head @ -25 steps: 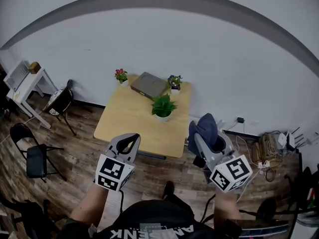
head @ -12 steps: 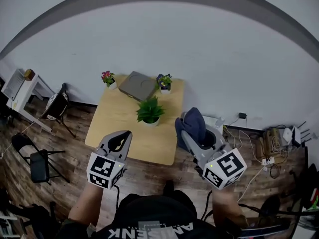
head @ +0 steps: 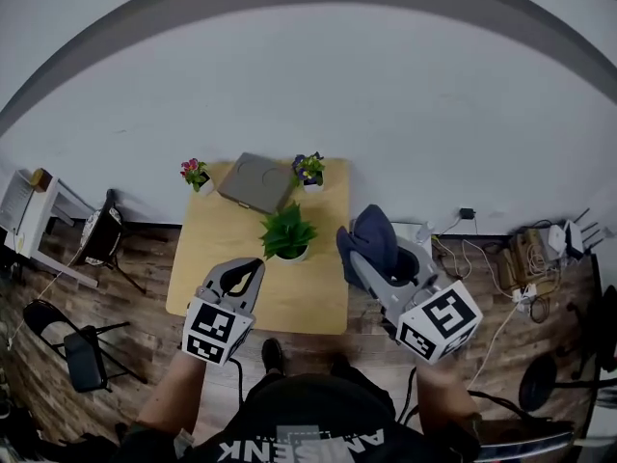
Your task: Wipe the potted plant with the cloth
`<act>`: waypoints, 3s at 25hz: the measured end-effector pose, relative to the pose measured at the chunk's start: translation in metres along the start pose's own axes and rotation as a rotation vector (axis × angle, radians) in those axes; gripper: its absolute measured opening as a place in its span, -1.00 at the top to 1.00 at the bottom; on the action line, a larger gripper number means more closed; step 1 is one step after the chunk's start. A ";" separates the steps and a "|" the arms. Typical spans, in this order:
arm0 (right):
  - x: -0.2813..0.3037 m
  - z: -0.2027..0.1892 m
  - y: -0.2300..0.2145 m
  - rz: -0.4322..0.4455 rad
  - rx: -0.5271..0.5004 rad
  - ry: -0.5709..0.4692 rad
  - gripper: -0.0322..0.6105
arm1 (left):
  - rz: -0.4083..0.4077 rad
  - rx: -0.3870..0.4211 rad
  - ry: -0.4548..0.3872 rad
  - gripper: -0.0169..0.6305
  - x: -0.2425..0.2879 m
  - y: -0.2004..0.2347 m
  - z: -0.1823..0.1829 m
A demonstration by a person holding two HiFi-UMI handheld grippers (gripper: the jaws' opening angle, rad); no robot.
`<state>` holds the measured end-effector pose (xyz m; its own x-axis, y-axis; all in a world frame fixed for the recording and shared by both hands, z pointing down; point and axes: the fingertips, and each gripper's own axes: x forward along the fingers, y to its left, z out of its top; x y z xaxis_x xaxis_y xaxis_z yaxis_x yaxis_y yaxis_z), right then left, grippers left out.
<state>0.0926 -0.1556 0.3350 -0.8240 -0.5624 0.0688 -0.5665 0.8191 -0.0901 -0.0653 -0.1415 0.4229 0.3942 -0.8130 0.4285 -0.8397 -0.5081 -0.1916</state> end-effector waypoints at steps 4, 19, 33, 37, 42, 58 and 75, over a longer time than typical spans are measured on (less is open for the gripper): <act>0.017 0.003 -0.005 -0.086 0.025 -0.015 0.50 | -0.082 -0.001 0.005 0.94 0.011 0.022 -0.007; 0.031 -0.025 -0.002 -0.289 0.069 0.053 0.50 | -0.391 0.392 0.237 0.53 0.079 0.007 -0.099; 0.010 -0.059 -0.003 -0.460 0.159 0.076 0.50 | -0.458 0.684 0.355 0.53 0.133 0.004 -0.161; 0.003 -0.068 0.000 -0.491 0.178 0.091 0.50 | -0.457 0.787 0.393 0.53 0.148 0.008 -0.180; -0.005 -0.078 -0.002 -0.523 0.204 0.108 0.50 | -0.475 0.844 0.426 0.53 0.161 0.009 -0.193; -0.016 -0.086 -0.002 -0.529 0.220 0.110 0.50 | -0.497 0.960 0.390 0.56 0.132 -0.022 -0.182; -0.021 -0.095 0.004 -0.498 0.231 0.136 0.50 | -0.349 1.003 0.499 0.62 0.174 0.006 -0.212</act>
<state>0.1082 -0.1300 0.4275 -0.4576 -0.8423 0.2849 -0.8858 0.4041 -0.2279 -0.0807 -0.2255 0.6832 0.1679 -0.4972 0.8513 0.0436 -0.8589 -0.5102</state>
